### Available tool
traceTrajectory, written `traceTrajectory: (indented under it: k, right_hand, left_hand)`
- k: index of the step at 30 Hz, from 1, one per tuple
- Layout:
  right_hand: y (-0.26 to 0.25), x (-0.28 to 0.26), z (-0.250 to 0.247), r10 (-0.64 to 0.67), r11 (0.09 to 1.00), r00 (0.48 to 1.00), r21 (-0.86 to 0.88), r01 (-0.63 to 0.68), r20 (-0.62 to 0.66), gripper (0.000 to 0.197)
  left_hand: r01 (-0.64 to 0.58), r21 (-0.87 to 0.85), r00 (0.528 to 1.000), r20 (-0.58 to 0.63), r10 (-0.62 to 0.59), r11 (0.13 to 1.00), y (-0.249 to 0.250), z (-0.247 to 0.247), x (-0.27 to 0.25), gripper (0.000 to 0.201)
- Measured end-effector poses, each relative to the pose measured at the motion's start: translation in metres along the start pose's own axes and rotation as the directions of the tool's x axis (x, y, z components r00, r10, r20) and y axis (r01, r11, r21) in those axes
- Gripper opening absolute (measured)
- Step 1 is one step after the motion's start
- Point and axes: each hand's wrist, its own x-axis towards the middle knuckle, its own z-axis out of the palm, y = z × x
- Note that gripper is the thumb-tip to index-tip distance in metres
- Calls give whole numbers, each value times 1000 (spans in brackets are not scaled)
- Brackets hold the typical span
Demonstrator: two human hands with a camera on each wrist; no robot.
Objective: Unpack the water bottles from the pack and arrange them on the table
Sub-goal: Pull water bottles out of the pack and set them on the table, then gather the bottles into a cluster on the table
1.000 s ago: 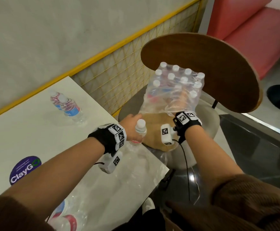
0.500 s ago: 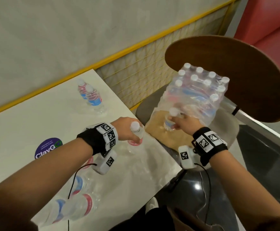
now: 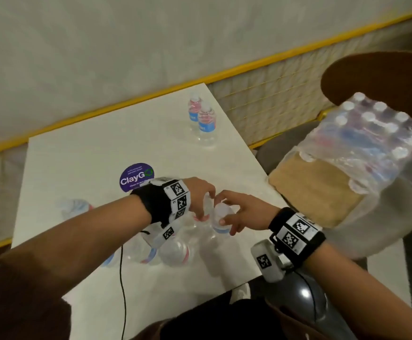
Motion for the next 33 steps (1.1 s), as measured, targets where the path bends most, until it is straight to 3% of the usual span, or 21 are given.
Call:
traceTrajectory:
  k: [6,9,11,13,17,20,22,25,28,30,33]
  right_hand:
    - [-1,9,17,1,1000,1000,10,-1,-7,37]
    - [12,9,18,107,988,993,-111,-111,-43,66]
    - [24,8,19,226,917,972,-323,-236,-67,84]
    - [34,6,26,345,847,939,-428,-315,-9,82]
    - [34,4,54,424,875,885,-341,-344,195,70]
    - [27,14,80,384,911,884,-267,-315,267,78]
    - [22,26,94,353,925,895,-248,-290,271,85]
    - [18,44,111,307,948,918,-164,-273,251,83]
    - [17,57,123,279,960,930,-104,-261,238,77]
    - [15,63,129,273,961,935,-99,-257,225,76]
    - [13,68,137,267,961,941,-128,-244,209,77]
  left_hand:
    - [-61,-81,986,-161,47,995,-10,-11,-23,68]
    - [-153,-241,951,-301,77,958,-25,-12,-51,58]
    - [-226,-355,908,-414,64,907,-43,-6,-73,51]
    - [-274,-393,846,-533,25,878,-64,4,-95,46]
    - [-239,-390,717,-688,-109,889,-112,28,-126,44]
    - [-140,-412,668,-710,-221,901,-145,44,-133,46]
    - [-16,-445,701,-644,-308,895,-167,57,-132,49]
    - [235,-474,780,-429,-456,848,-193,77,-128,58]
    - [378,-445,790,-302,-533,812,-210,93,-124,62]
    - [371,-475,789,-293,-541,798,-218,101,-124,62]
    - [192,-622,786,-366,-498,759,-223,104,-129,62]
